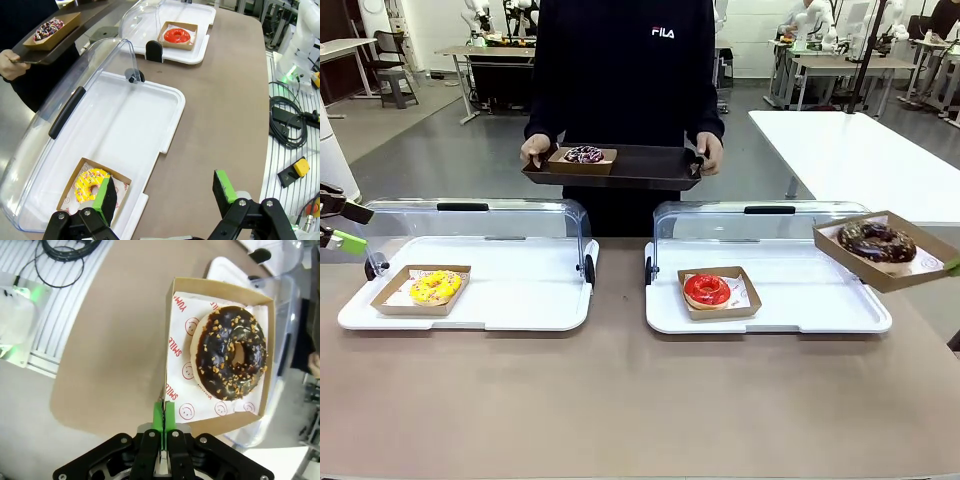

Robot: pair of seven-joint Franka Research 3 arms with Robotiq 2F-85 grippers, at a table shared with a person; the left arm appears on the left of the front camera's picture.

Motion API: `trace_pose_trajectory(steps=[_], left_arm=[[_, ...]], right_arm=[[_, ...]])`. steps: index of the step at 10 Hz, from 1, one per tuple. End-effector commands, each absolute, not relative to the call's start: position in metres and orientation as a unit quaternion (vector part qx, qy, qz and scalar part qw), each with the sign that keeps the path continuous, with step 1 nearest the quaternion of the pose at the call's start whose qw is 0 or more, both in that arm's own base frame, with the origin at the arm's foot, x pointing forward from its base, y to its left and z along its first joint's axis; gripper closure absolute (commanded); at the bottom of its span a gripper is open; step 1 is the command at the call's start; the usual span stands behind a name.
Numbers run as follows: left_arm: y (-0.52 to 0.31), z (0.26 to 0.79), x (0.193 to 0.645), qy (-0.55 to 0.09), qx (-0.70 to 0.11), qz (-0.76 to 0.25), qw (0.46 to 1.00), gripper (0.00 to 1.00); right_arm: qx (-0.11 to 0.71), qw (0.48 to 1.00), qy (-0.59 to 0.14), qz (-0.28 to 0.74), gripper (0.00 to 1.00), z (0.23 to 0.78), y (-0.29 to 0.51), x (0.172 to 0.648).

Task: Provide the desired donut to the person.
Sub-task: Pick up and lift the Paper togo box containing the Donut pointed at by the person, then place the picked Paper togo box onto the Handle tray extended by the person.

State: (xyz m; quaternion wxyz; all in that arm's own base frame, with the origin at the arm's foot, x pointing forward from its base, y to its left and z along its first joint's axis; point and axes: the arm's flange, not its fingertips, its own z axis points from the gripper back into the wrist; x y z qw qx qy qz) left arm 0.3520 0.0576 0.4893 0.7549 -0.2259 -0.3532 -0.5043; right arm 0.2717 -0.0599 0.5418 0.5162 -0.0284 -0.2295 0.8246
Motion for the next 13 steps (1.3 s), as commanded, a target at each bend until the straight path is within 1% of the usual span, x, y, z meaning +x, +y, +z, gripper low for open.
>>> trace_pose_trajectory(steps=[1,2,3,13], left_arm=[[0.058,0.488,0.352,-0.353,-0.226,-0.502,0.757,0.00],[0.058,0.488,0.352,-0.353,-0.226,-0.502,0.757,0.00],[0.058,0.488,0.352,-0.353,-0.226,-0.502,0.757,0.00],[0.058,0.488,0.352,-0.353,-0.226,-0.502,0.757,0.00]], right_arm=[[-0.028,0.523,-0.247,0.815,1.00,0.539,-0.037,0.295],[0.014,0.534,-0.247,0.809,1.00,0.541,-0.035,0.316],[-0.032,0.512,-0.236,0.826,1.00,0.544,-0.050,0.276],[-0.032,0.512,-0.236,0.826,1.00,0.544,-0.050,0.276]])
